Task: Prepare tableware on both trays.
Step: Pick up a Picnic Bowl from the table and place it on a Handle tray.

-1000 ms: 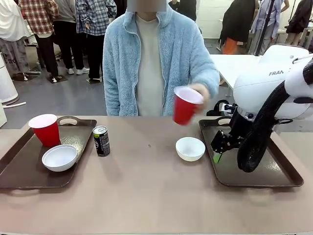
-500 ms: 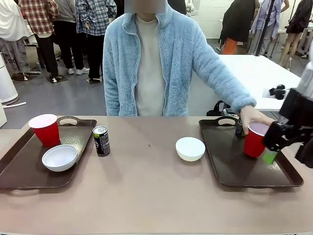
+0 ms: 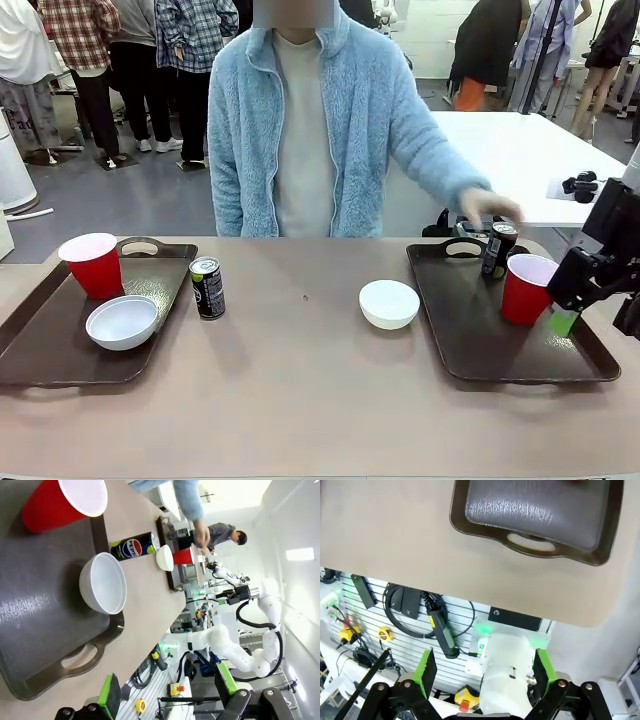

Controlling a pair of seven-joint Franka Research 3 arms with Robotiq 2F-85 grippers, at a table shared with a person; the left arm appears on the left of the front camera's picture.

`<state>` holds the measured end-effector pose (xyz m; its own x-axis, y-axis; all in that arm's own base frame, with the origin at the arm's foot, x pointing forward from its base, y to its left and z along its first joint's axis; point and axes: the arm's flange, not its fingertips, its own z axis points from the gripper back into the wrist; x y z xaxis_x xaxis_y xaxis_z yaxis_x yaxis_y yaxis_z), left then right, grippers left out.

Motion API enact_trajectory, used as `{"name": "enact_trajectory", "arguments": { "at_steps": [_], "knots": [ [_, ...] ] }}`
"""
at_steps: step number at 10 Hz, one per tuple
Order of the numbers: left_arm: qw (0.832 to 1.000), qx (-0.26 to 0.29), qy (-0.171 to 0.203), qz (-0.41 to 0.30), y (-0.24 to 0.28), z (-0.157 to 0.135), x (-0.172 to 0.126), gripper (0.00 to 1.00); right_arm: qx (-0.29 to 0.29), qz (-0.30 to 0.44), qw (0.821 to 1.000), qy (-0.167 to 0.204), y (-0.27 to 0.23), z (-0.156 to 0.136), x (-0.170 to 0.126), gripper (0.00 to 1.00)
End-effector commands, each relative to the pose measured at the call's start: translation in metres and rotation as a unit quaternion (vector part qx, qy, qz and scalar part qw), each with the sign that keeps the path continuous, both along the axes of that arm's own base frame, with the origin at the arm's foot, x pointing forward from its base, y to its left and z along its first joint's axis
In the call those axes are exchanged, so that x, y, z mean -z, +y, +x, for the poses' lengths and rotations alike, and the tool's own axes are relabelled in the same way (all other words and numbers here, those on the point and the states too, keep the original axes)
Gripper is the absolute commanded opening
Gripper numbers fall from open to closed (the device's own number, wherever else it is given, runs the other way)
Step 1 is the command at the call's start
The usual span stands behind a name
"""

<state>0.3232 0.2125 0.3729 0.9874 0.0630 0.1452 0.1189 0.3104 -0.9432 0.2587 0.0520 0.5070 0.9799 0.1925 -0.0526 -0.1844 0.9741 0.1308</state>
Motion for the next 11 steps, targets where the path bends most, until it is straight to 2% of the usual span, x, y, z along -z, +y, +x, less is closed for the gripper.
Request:
{"name": "enact_trajectory", "arguments": {
  "at_steps": [1,2,3,5,7,8,10,11],
  "knots": [
    [1.0,0.0,0.0,0.003,0.001,-0.002,-0.001,1.0,0.0,0.0,1.0,-0.002,0.001,0.003,0.001,1.0],
    [1.0,0.0,0.0,0.003,0.001,-0.002,-0.001,1.0,0.0,0.0,1.0,0.0,0.0,0.0,0.0,1.0],
    [1.0,0.0,0.0,0.003,0.001,-0.002,-0.001,1.0,0.005,-0.005,1.0,-0.017,0.016,0.016,0.013,1.0],
    [1.0,0.0,0.0,0.003,0.001,-0.002,-0.001,1.0,0.017,-0.026,0.998,-0.053,0.046,0.055,0.037,1.0],
    [1.0,0.0,0.0,0.003,0.001,-0.002,-0.001,1.0,0.037,-0.03,0.998,-0.048,0.071,0.101,0.065,1.0],
    [1.0,0.0,0.0,0.003,0.001,-0.002,-0.001,1.0,0.035,-0.034,0.997,-0.056,0.086,0.122,0.078,1.0],
    [1.0,0.0,0.0,0.003,0.001,-0.002,-0.001,1.0,0.033,-0.03,0.995,-0.088,0.101,0.141,0.087,1.0],
    [1.0,0.0,0.0,0.003,0.001,-0.002,-0.001,1.0,0.031,-0.022,0.995,-0.091,0.101,0.139,0.085,1.0]
  ]
}}
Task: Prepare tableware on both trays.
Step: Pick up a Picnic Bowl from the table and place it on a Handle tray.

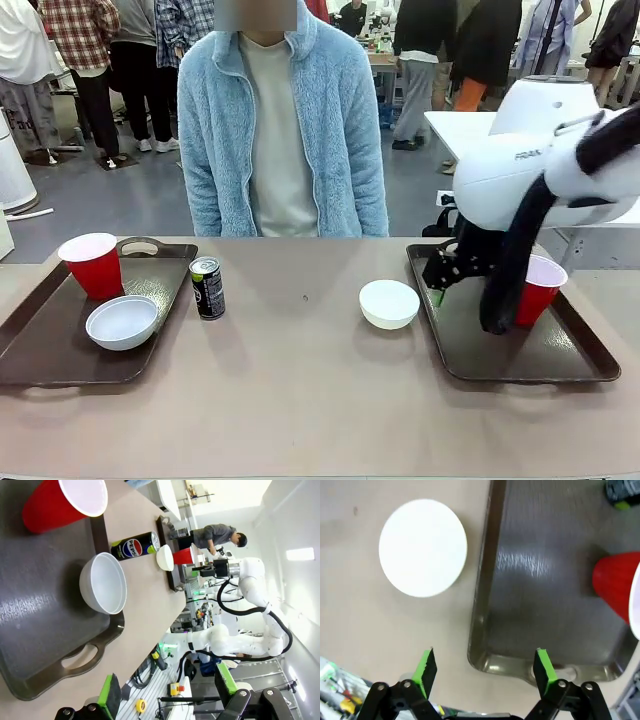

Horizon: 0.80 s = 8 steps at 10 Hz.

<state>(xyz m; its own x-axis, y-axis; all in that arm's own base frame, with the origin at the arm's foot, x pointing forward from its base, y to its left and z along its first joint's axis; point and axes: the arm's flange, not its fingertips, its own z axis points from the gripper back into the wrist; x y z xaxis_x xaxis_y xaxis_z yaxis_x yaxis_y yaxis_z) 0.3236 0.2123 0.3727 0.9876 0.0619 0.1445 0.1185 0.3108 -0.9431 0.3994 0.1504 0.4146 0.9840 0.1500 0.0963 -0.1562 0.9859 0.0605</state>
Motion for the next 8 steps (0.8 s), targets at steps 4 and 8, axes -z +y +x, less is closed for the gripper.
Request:
{"name": "enact_trajectory", "arguments": {
  "at_steps": [4,8],
  "knots": [
    [1.0,-0.001,0.0,0.002,0.002,-0.002,-0.001,1.0,0.001,0.0,1.0,0.003,-0.002,-0.001,0.0,1.0],
    [1.0,-0.001,0.0,0.002,0.002,-0.002,-0.001,1.0,-0.004,-0.014,1.0,-0.027,0.027,0.022,0.031,1.0]
  ]
}}
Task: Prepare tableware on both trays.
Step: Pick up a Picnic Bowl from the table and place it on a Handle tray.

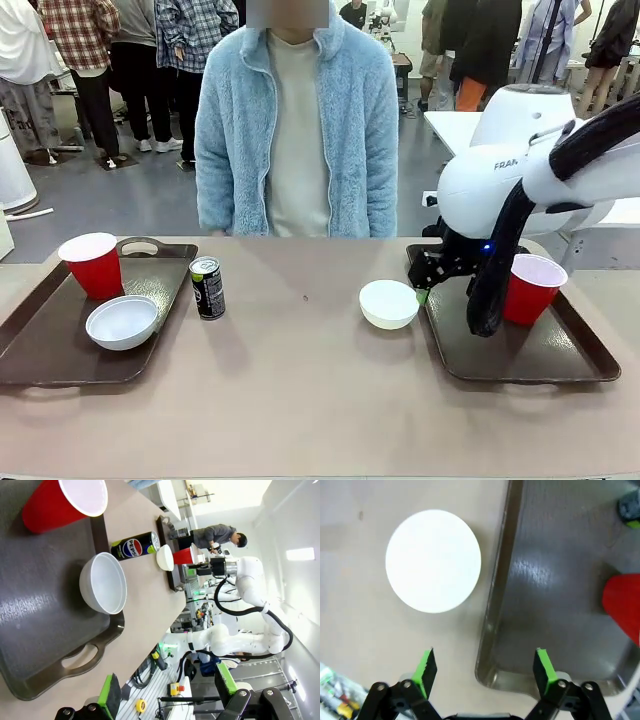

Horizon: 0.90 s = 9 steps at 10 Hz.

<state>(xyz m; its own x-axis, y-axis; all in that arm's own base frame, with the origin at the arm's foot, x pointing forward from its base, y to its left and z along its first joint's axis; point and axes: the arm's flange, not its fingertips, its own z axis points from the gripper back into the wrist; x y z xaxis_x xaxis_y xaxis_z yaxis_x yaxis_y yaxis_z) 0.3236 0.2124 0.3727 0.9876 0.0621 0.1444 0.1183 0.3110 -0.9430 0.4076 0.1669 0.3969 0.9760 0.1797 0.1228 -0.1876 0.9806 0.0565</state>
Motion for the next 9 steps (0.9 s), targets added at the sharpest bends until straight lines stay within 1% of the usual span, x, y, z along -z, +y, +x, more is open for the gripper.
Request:
{"name": "enact_trajectory", "arguments": {
  "at_steps": [1,2,4,7,9],
  "knots": [
    [1.0,0.0,0.0,0.002,0.002,-0.002,-0.001,1.0,0.012,-0.014,1.0,-0.014,0.014,0.019,0.021,1.0],
    [1.0,0.0,0.0,0.002,0.002,-0.002,-0.001,1.0,0.016,-0.01,1.0,-0.013,0.017,0.026,0.027,1.0],
    [1.0,0.0,0.0,0.002,0.002,-0.002,-0.001,1.0,0.021,-0.006,0.999,-0.025,0.022,0.043,0.034,1.0],
    [1.0,0.0,0.0,0.002,0.002,-0.002,-0.001,1.0,0.024,0.01,0.999,-0.047,0.026,0.059,0.038,1.0],
    [1.0,0.0,0.0,0.002,0.002,-0.002,-0.001,1.0,0.03,0.013,0.999,-0.04,0.023,0.068,0.045,1.0]
  ]
}}
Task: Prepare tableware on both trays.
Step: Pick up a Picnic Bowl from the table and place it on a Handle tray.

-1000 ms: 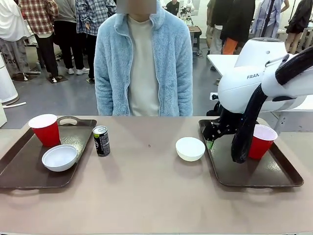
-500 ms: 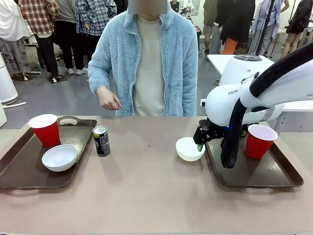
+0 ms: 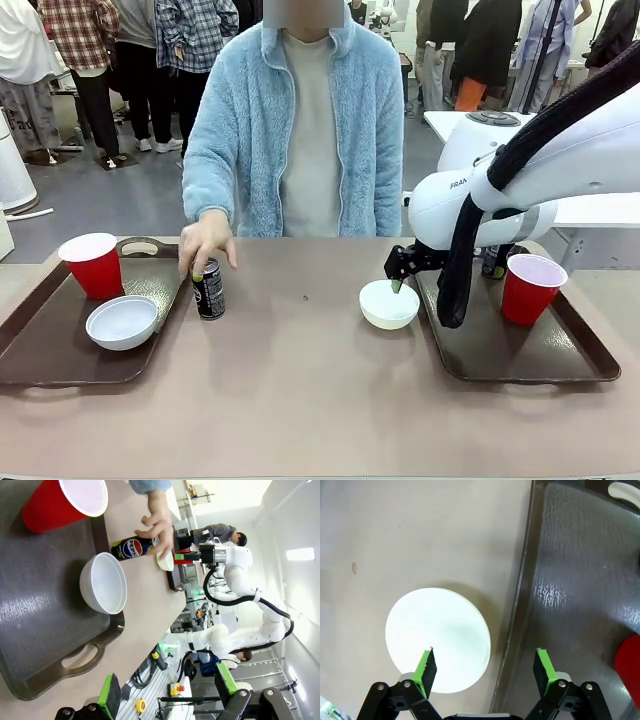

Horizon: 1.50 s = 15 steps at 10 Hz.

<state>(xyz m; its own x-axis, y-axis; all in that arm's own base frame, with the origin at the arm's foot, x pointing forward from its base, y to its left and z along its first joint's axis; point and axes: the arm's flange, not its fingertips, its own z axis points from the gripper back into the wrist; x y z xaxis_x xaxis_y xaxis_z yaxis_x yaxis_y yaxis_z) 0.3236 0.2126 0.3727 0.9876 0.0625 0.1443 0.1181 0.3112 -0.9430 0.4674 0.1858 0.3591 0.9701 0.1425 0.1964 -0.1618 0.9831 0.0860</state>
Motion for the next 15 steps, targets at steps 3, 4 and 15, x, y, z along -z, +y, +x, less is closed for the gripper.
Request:
{"name": "enact_trajectory", "arguments": {
  "at_steps": [3,4,15],
  "knots": [
    [1.0,0.0,0.0,0.002,0.001,-0.002,-0.001,1.0,0.018,-0.004,1.0,0.002,0.002,0.011,0.011,0.61],
    [1.0,0.0,0.0,0.002,0.001,-0.002,-0.001,1.0,0.016,-0.003,1.0,0.001,0.002,0.01,0.011,0.75],
    [1.0,0.0,0.0,0.002,0.001,-0.002,-0.001,1.0,0.0,0.006,1.0,0.004,0.003,-0.007,-0.015,0.0]
  ]
}}
